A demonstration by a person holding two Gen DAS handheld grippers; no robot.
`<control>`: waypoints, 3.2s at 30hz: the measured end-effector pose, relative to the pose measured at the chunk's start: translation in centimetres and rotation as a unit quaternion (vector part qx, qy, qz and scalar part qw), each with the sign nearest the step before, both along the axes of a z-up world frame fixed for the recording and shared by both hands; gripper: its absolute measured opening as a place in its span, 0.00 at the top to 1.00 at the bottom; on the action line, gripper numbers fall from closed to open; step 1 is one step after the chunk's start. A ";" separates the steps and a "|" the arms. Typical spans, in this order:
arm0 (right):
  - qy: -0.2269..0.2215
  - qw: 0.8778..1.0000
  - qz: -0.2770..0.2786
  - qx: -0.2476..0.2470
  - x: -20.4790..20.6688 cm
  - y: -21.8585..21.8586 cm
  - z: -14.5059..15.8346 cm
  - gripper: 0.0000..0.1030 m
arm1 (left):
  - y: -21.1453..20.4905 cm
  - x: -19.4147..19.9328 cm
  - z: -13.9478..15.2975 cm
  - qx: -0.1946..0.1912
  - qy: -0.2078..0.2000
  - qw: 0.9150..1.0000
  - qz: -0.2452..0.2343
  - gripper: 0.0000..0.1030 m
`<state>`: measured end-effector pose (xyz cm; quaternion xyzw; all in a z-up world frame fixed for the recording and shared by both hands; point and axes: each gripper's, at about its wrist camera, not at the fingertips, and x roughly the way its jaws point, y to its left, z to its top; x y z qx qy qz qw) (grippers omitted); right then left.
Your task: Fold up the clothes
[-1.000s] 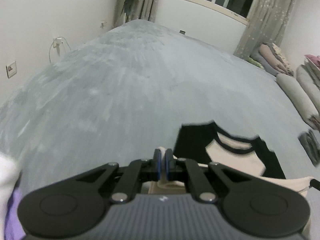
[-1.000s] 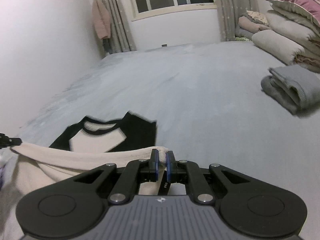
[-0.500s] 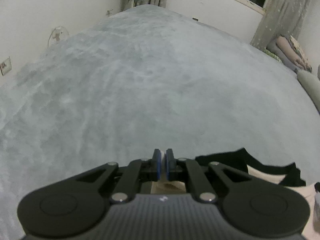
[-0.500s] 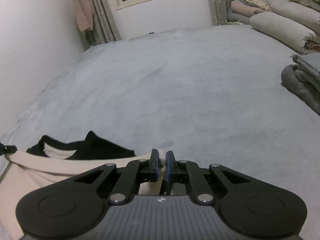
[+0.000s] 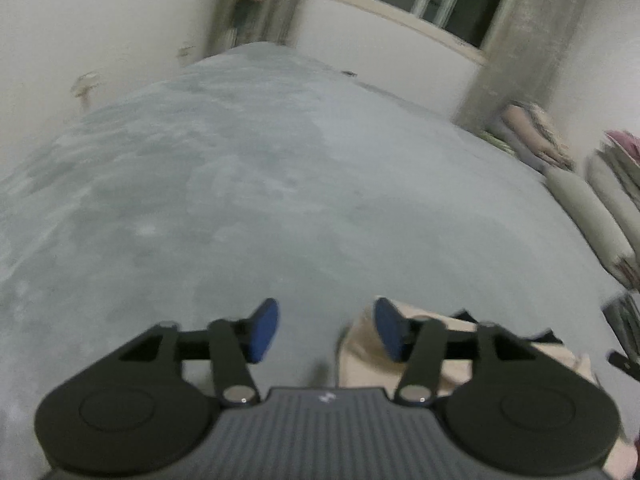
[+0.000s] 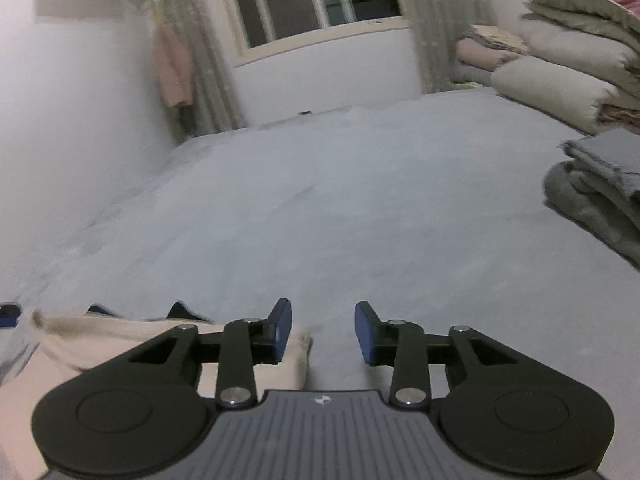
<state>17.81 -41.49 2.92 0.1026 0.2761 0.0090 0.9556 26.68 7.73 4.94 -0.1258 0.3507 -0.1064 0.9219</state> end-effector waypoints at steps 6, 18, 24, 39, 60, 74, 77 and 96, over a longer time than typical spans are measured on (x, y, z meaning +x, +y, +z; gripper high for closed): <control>0.017 0.997 0.071 -0.035 1.2 0.8 -1.2 0.55 | -2.2 0.7 -1.5 0.047 -0.006 0.998 -0.041 0.23; 0.012 0.991 0.095 -0.095 2.7 2.6 -2.1 0.92 | -5.8 1.4 -3.2 0.129 -0.033 0.986 -0.096 0.96; -0.034 0.991 0.060 -0.117 2.5 2.8 0.0 0.93 | -4.6 1.4 -1.8 0.102 -0.051 0.992 -0.061 0.96; 0.060 0.983 0.006 -0.176 6.7 6.4 -3.3 0.92 | -7.1 2.2 -3.2 0.179 -0.016 0.984 -0.001 0.82; 0.034 0.996 0.062 -0.046 -7.8 12.0 3.9 0.46 | -12.2 -13.4 1.2 0.129 -0.032 0.991 -0.018 0.59; 0.060 0.990 0.092 -0.083 -7.8 13.3 -2.4 0.44 | -12.3 -13.9 -3.5 0.143 -0.031 0.989 -0.025 0.51; 0.060 0.991 0.080 -0.084 -8.0 13.7 -2.6 0.44 | -12.1 -14.5 -3.1 0.144 -0.027 0.989 -0.016 0.51; 0.042 0.995 0.037 -0.083 -9.0 15.1 -3.2 0.40 | -14.4 -16.2 -3.1 0.229 -0.021 0.973 0.018 0.48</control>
